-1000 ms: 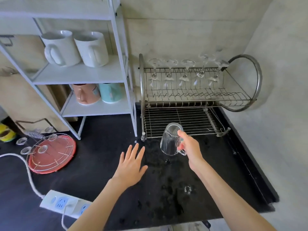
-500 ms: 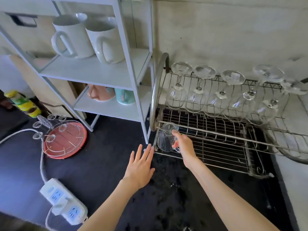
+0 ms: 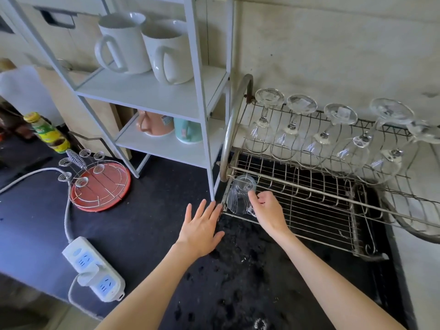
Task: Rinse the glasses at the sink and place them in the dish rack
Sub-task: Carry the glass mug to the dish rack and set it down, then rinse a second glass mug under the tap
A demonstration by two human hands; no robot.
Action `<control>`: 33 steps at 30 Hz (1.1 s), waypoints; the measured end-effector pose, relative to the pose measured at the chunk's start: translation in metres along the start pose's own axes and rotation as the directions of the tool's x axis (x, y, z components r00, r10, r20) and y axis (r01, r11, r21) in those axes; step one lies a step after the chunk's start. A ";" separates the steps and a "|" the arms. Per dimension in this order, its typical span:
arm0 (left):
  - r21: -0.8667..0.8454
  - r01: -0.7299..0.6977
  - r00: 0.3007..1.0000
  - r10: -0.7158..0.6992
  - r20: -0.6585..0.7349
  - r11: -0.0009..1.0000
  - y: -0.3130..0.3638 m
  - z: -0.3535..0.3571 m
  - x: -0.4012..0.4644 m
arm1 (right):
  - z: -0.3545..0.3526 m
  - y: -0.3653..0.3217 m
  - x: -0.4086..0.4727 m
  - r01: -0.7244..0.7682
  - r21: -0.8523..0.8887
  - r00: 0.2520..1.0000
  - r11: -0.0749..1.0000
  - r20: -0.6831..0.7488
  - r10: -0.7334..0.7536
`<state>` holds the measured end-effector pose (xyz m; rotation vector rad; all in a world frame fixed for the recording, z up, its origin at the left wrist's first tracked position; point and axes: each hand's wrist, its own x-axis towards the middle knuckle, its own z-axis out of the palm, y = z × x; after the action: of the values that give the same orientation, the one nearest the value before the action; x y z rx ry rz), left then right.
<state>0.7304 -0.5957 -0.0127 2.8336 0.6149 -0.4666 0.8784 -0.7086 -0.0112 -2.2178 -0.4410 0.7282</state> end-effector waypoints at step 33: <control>-0.358 0.617 0.699 -0.697 -0.160 0.701 -0.222 0.136 -0.488 | 0.339 -0.124 -0.362 0.821 -0.294 0.555 0.489 0.612 -0.564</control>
<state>0.1779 -0.6119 0.0009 2.3326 1.6538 -0.0411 0.3753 -0.6251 0.0227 -2.0035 -1.9295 0.6516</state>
